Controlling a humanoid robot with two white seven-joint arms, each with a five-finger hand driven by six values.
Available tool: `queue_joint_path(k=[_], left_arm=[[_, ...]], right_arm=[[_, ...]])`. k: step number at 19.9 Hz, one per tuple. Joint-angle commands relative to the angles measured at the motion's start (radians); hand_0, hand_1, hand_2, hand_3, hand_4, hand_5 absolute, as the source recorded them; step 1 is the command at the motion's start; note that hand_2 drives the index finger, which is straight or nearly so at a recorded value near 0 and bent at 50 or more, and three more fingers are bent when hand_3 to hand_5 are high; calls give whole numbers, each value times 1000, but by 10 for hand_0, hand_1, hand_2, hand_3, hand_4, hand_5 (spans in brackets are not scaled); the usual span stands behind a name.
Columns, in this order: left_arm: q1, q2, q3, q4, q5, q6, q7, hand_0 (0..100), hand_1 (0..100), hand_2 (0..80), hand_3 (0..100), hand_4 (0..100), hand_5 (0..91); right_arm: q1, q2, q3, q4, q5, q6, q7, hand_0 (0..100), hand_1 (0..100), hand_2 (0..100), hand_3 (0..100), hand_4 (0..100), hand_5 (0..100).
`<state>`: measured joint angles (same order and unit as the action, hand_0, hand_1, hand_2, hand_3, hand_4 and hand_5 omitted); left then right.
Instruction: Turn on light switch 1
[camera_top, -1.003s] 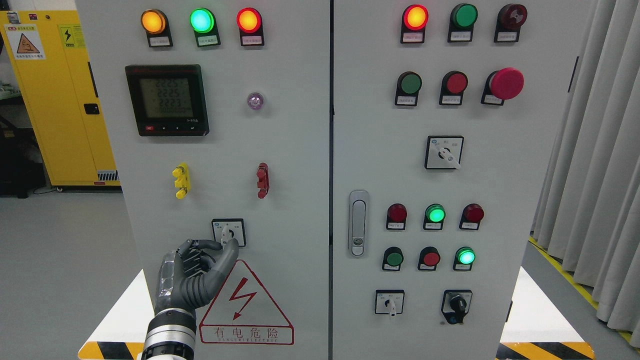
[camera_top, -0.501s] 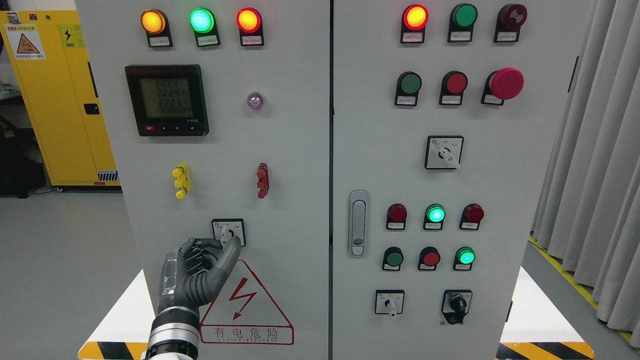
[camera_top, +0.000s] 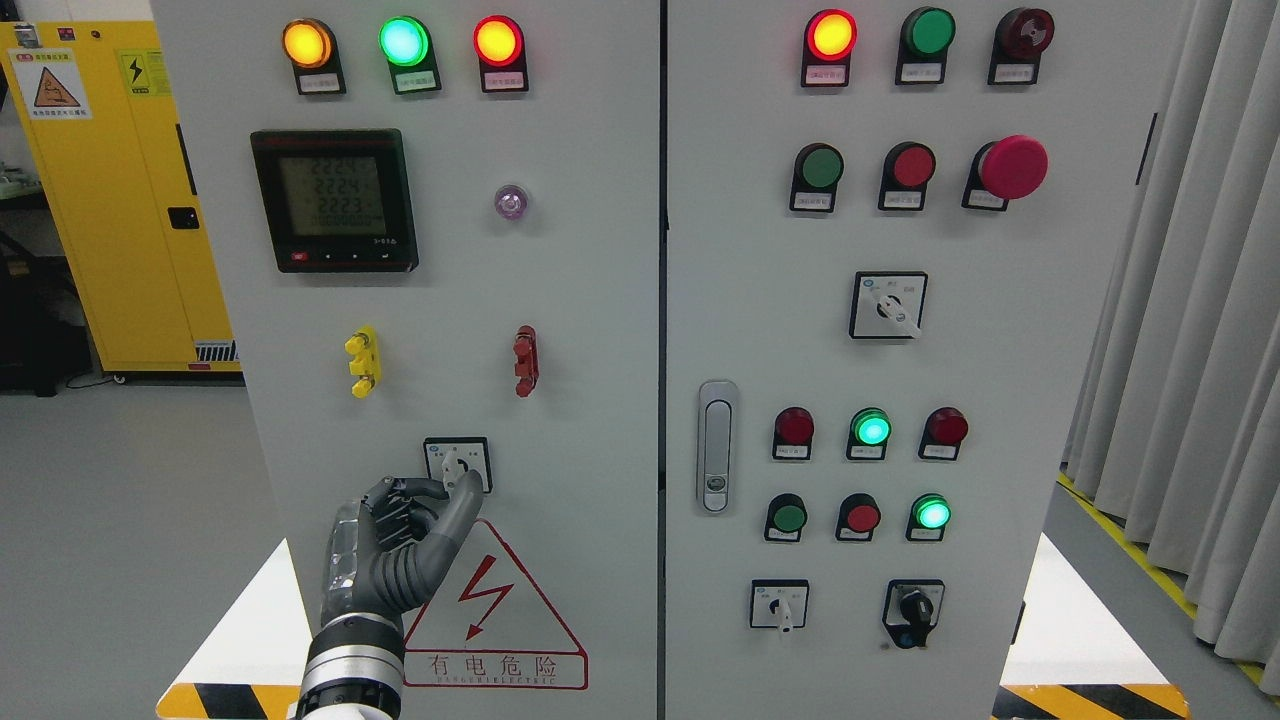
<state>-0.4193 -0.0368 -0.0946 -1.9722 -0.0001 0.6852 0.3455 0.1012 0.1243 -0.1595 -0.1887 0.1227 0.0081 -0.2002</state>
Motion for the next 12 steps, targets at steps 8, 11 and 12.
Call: queue_joint_path(k=[8, 11, 12], left_arm=[[-9, -9, -1, 19, 19, 0, 6, 239, 616, 582, 913, 907, 885], [-9, -9, -1, 21, 17, 0, 7, 242, 618, 583, 913, 907, 885], [-9, -9, -1, 21, 17, 0, 7, 243, 619, 583, 913, 907, 885]], right_arm=[[0, 0, 0, 0, 0, 0, 1, 0, 500, 40, 0, 0, 0], [0, 0, 0, 0, 0, 0, -1, 0, 500, 40, 0, 0, 0], [0, 0, 0, 0, 0, 0, 1, 0, 500, 40, 0, 0, 0]])
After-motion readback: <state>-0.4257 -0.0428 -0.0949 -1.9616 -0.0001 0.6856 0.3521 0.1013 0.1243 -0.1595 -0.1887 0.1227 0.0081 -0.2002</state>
